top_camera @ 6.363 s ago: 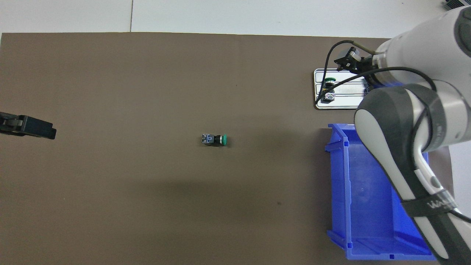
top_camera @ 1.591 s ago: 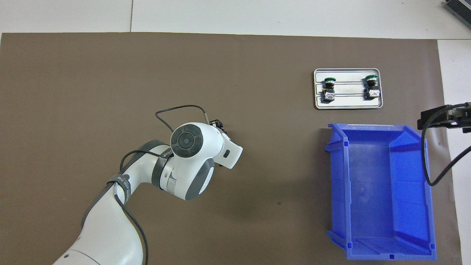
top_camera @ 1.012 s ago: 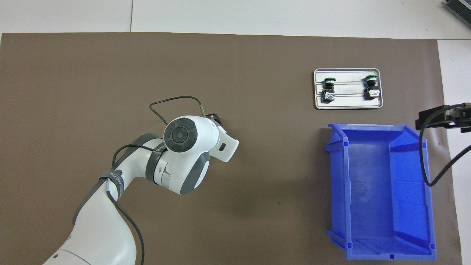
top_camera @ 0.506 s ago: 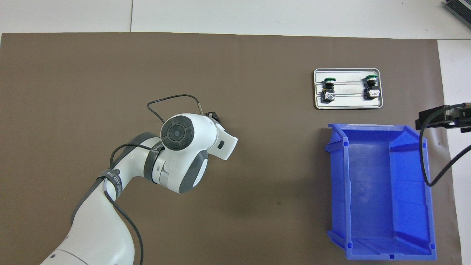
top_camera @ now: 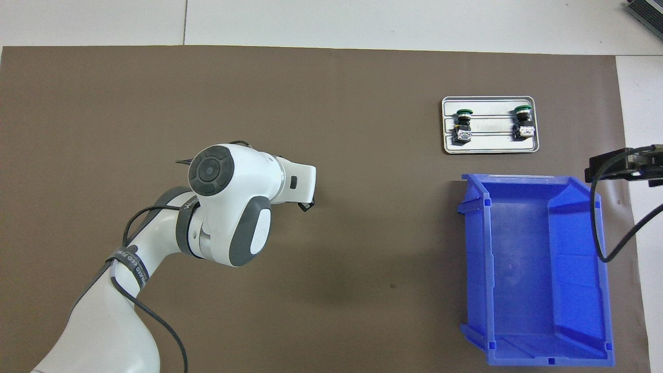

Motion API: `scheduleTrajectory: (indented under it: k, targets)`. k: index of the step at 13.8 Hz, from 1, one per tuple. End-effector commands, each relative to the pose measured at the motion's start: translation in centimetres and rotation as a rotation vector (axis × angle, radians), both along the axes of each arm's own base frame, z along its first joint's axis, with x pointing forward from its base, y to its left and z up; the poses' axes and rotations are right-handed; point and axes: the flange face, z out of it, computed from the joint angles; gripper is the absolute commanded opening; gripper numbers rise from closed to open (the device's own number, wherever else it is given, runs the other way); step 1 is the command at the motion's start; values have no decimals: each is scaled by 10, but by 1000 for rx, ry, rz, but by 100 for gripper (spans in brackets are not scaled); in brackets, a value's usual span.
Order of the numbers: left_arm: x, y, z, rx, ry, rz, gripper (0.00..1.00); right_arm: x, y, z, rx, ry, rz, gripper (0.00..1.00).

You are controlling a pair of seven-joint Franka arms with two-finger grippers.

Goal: Place and press button with both arms
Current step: 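Close the left gripper on the button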

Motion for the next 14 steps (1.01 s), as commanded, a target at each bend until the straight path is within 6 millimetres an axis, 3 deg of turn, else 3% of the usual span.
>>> scheduleTrajectory:
  k: [1,5,8,11,14]
  targets:
    - [1,18,8,-68,102,108,0,-5,-1,2,25,-7,17,100]
    - [10,23,15,-118,111,321,0,-4,0,1,25,-6,18,100]
    - [6,27,12,-122,221,445,0,-5,-1,1,25,-6,17,100]
    - [9,45,13,-110,277,447,0,-5,0,2,25,-7,18,100]
    - [8,42,16,-114,269,439,0,-5,-1,2,25,-7,17,100]
